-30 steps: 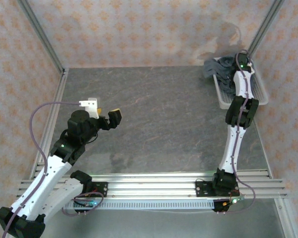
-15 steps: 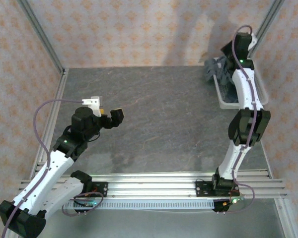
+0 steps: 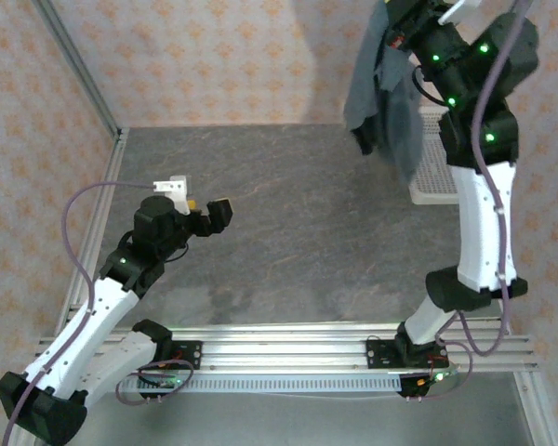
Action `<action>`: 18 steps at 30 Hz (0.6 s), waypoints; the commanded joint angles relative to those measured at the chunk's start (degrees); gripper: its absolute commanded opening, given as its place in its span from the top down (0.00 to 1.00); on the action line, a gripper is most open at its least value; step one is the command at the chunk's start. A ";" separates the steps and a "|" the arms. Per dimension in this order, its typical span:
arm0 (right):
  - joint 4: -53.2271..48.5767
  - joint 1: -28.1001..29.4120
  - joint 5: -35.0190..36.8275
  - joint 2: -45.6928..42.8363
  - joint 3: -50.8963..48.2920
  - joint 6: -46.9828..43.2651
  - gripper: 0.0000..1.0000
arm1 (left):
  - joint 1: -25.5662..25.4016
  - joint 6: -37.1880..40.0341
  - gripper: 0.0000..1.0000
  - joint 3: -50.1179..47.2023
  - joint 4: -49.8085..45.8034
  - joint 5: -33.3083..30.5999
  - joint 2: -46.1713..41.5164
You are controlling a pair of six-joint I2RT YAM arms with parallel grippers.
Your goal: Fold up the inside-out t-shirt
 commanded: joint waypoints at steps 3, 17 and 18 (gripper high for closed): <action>-6.43 1.28 -8.20 0.89 -10.27 4.82 1.00 | -0.45 -1.88 0.00 4.43 -3.07 -5.22 2.78; -11.80 4.15 22.31 -8.13 -63.24 1.09 0.31 | -7.97 5.42 0.04 4.35 -5.01 9.32 16.11; -9.66 4.18 22.77 -10.94 -68.31 2.24 0.31 | -10.19 4.58 0.06 4.19 -5.25 6.96 18.19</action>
